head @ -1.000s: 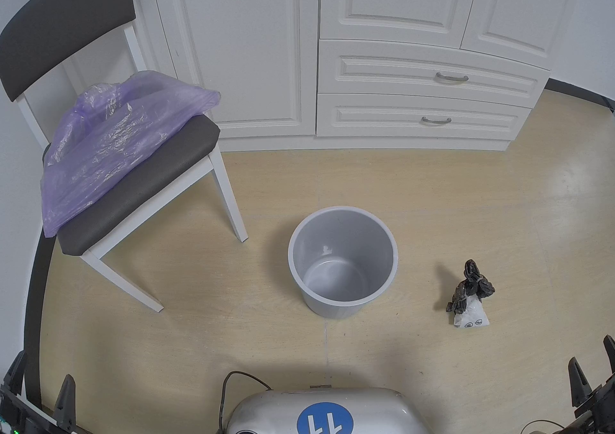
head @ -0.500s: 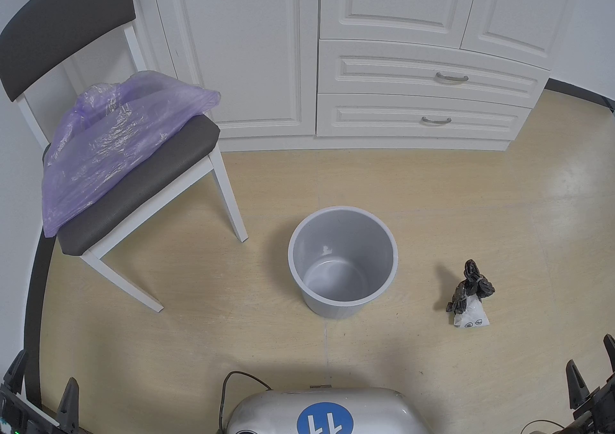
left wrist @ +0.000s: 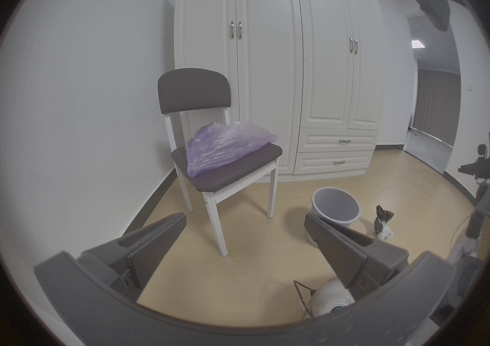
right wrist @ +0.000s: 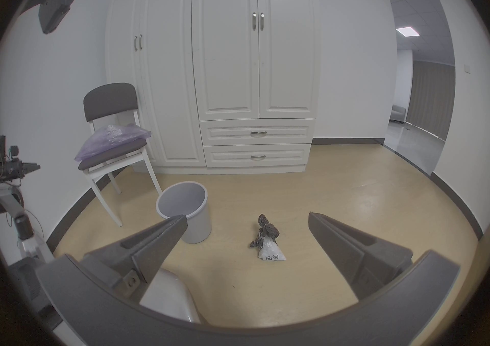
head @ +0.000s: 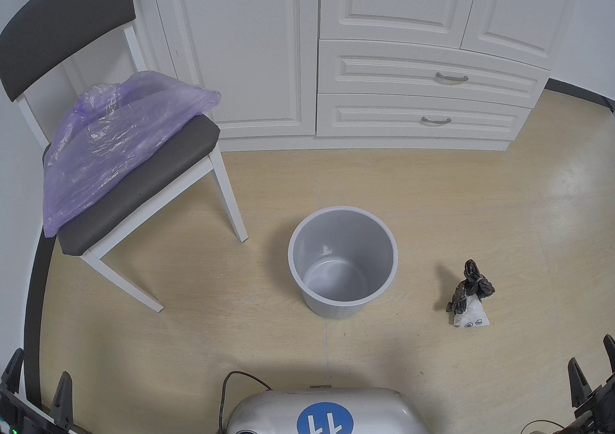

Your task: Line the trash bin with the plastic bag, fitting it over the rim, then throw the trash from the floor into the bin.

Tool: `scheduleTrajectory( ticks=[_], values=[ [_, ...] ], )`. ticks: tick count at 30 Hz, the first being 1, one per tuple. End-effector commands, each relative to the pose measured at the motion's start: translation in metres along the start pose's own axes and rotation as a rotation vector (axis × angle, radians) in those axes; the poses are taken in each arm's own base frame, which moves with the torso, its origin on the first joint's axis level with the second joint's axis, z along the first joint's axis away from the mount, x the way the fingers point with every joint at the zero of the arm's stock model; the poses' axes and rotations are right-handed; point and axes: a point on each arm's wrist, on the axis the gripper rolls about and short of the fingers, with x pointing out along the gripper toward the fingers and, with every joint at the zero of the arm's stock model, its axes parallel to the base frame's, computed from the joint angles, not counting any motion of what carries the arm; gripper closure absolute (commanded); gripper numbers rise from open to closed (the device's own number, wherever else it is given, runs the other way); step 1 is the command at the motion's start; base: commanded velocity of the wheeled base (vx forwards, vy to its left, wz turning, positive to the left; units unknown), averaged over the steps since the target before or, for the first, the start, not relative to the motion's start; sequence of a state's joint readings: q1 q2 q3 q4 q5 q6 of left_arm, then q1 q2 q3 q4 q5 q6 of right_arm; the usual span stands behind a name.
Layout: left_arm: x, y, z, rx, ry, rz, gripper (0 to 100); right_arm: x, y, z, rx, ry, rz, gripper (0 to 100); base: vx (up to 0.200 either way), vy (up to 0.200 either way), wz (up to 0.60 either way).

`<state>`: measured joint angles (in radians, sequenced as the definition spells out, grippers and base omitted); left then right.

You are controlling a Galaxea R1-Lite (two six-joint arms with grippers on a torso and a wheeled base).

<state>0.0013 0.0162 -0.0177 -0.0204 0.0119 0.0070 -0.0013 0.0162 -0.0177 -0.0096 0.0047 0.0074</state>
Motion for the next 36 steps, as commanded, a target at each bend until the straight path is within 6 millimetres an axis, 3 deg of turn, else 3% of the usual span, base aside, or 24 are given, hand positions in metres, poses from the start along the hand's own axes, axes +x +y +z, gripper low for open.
scheduleTrajectory(
  ticks=[1, 4, 7, 8, 10, 13, 18, 19, 25, 26, 32, 36],
  values=[
    [-0.003, 0.000, 0.011, -0.103, -0.099, -0.001, 0, 0.000, 0.000, -0.005, 0.016, -0.003, -0.017, 0, 0.000, 0.000, 0.00],
    [-0.011, 0.000, 0.037, -0.261, -0.218, -0.051, 0, 0.000, -0.001, -0.005, 0.003, -0.006, -0.023, 0, 0.000, 0.000, 0.00],
    [-0.012, 0.000, 0.038, -0.242, -0.207, -0.057, 0, -0.001, 0.000, 0.003, -0.009, -0.044, -0.016, 0, 0.000, 0.000, 0.00],
    [-0.012, 0.000, 0.035, -0.145, -0.152, -0.051, 0, -0.015, 0.001, 0.048, -0.010, -0.237, 0.050, 0, 0.000, 0.000, 0.00],
    [-0.012, 0.000, 0.035, -0.133, -0.144, -0.051, 0, -0.016, 0.001, 0.051, -0.008, -0.240, 0.059, 0, 0.000, 0.000, 0.00],
    [-0.002, 0.000, 0.046, -0.018, -0.041, -0.062, 0, -0.015, 0.002, 0.067, 0.004, -0.106, 0.099, 0, 0.000, 0.000, 0.00],
    [0.017, 0.000, 0.067, 0.022, 0.059, -0.066, 0, 0.002, 0.002, 0.085, 0.009, 0.012, 0.122, 0, 0.000, 0.000, 0.00],
    [0.028, -0.001, 0.079, 0.033, 0.100, -0.063, 0, 0.015, 0.002, 0.098, 0.010, 0.049, 0.122, 0, 0.000, 0.000, 0.00],
    [0.060, -0.001, 0.104, 0.044, 0.180, -0.037, 0, 0.056, 0.004, 0.121, 0.020, 0.081, 0.123, 0, 0.000, 0.000, 0.00],
    [0.076, 0.000, 0.109, 0.044, 0.208, -0.004, 0, 0.073, 0.004, 0.127, 0.032, 0.074, 0.122, 0, 0.000, 0.000, 0.00],
    [0.123, 0.012, 0.115, 0.129, 0.221, 0.110, 0, 0.117, 0.006, 0.150, 0.038, 0.006, 0.116, 0, 0.000, 0.000, 0.00],
    [0.143, 0.023, 0.115, 0.225, 0.222, 0.172, 0, 0.127, 0.008, 0.162, 0.040, -0.018, 0.131, 0, 0.000, 0.000, 0.00]
  ],
)
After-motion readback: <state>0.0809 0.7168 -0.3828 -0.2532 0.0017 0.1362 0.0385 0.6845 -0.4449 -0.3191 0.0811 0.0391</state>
